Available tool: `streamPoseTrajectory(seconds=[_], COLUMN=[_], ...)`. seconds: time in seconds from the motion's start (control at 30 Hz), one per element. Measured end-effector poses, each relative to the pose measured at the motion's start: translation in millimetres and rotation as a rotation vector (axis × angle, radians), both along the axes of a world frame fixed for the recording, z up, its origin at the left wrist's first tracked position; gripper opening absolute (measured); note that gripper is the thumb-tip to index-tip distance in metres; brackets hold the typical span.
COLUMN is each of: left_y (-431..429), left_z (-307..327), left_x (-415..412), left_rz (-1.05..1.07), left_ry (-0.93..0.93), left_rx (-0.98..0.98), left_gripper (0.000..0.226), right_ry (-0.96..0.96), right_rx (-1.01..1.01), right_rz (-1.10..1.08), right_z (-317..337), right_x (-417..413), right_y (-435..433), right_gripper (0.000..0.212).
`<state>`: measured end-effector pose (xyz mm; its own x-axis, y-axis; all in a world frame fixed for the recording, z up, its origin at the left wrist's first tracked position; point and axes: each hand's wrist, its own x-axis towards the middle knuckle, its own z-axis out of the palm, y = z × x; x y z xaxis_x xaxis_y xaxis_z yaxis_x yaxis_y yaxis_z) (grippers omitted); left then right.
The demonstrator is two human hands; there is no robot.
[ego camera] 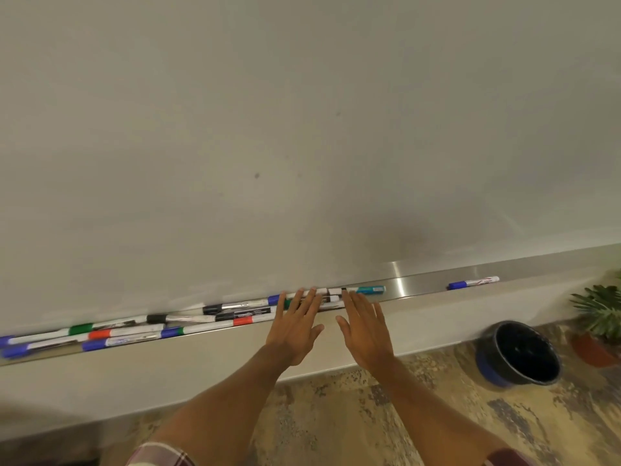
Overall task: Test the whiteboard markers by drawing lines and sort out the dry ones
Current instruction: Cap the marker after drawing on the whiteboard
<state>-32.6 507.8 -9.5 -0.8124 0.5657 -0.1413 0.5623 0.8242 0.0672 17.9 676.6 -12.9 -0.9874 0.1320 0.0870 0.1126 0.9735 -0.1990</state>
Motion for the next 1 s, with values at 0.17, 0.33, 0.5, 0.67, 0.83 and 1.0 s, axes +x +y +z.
streamPoseTrajectory(seconds=[0.17,0.33,0.5,0.67,0.83,1.0], left_y=[-65,-133,-205,-270,-329,-380], left_z=[15,23,29,34,32,30], left_x=[6,13,16,22,26,28], left_rz=[0.043,0.087,0.150,0.242,0.312,0.378], left_ry=[0.027,0.050,0.040,0.026,0.005,-0.012], left_rx=[0.008,0.005,0.012,0.021,0.021,0.023], left_gripper=[0.067,0.082,0.096,0.092,0.115,0.118], right_ry=[-0.051,-0.105,-0.100,-0.082,-0.131,-0.117], right_rx=[0.002,0.013,0.033,0.035,0.011,0.022], right_rz=[0.008,0.058,0.092,0.132,0.166,0.299], right_z=[17,27,30,31,36,30], right_x=[3,5,4,1,-4,-10], right_y=[-74,-151,-220,-281,-334,-387], right_gripper=[0.072,0.074,0.076,0.085,0.082,0.081])
